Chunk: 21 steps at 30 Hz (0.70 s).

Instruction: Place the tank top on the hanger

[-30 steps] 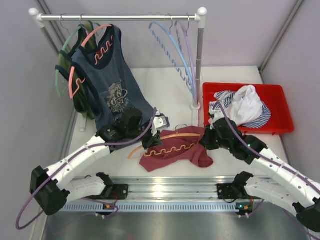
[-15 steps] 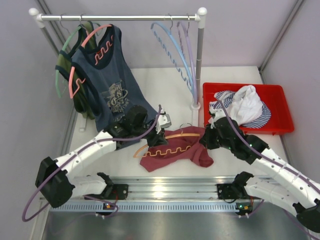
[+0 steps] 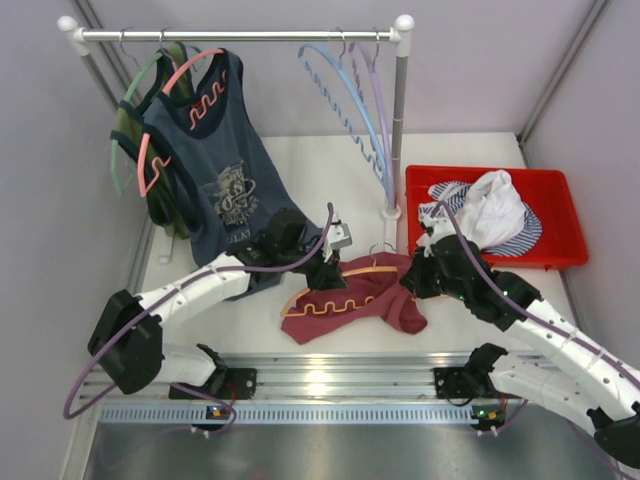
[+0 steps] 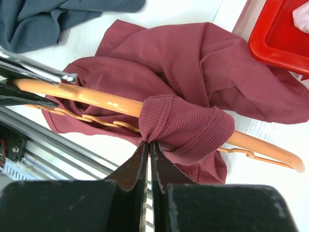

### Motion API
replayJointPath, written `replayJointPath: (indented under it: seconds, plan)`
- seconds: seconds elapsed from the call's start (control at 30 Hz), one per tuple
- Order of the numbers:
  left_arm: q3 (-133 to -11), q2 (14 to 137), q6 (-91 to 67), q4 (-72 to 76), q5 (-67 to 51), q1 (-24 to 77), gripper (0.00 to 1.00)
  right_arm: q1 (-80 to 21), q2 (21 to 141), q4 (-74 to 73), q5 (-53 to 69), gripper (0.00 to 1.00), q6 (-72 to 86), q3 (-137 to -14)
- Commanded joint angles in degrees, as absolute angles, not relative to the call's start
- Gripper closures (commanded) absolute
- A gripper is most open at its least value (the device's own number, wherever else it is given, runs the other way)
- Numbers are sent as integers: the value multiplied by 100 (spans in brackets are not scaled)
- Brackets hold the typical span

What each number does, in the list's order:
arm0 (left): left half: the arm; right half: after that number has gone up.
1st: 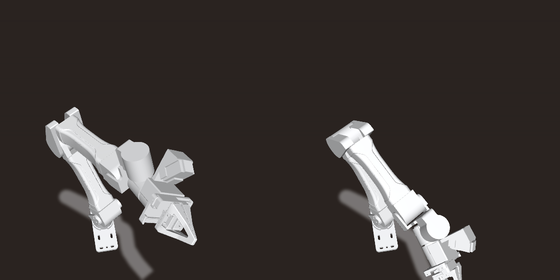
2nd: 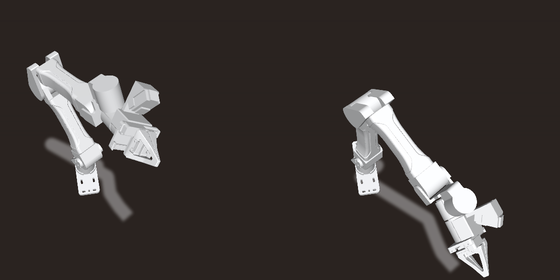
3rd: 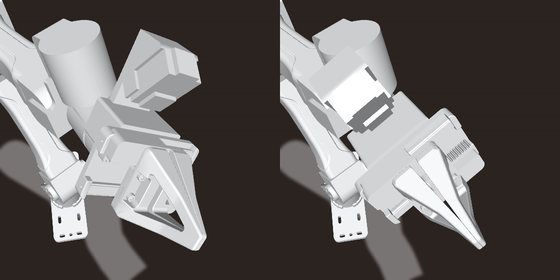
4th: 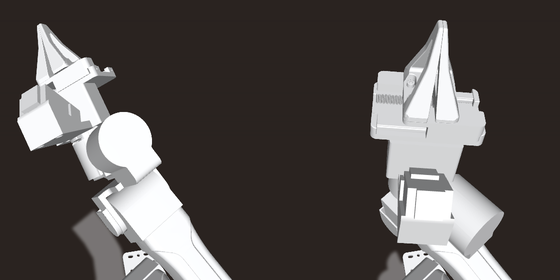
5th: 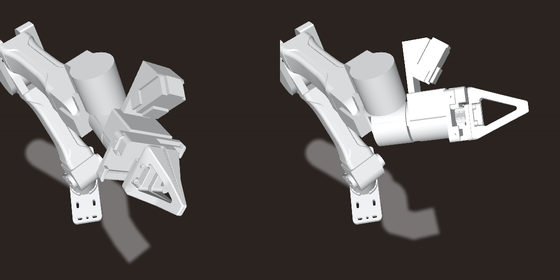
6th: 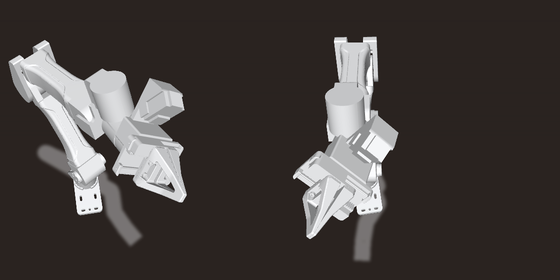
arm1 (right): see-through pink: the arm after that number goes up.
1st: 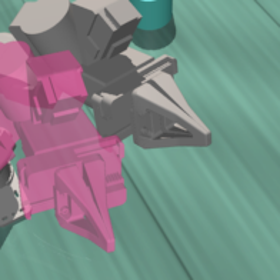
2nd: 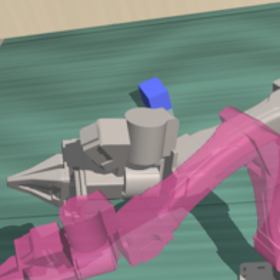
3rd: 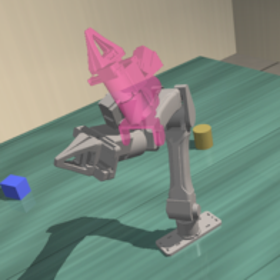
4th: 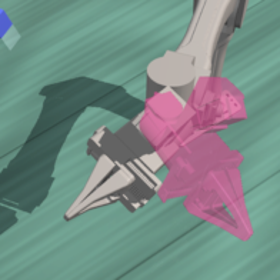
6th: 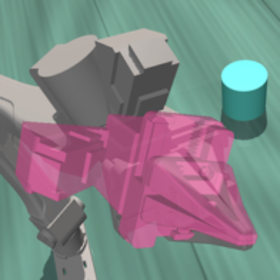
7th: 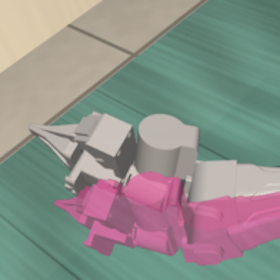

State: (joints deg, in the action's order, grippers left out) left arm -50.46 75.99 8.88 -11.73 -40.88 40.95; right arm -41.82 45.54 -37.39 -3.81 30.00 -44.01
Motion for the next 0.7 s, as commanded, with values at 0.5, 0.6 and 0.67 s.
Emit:
replayJointPath:
  seconds: [0.5, 0.6, 0.67]
  plan:
    - [-4904, 8217, 184, 527, -4544, 4166, 100, -4148, 4088, -3208, -932, 72, 2672, -4316]
    - [-4974, 8323, 220, 510, -4500, 4201, 100, -4218, 3851, -2971, -984, 63, 2549, -4237]
    - [-5001, 8367, 229, 492, -4474, 4227, 100, -4245, 3849, -2787, -967, 59, 2496, -4210]
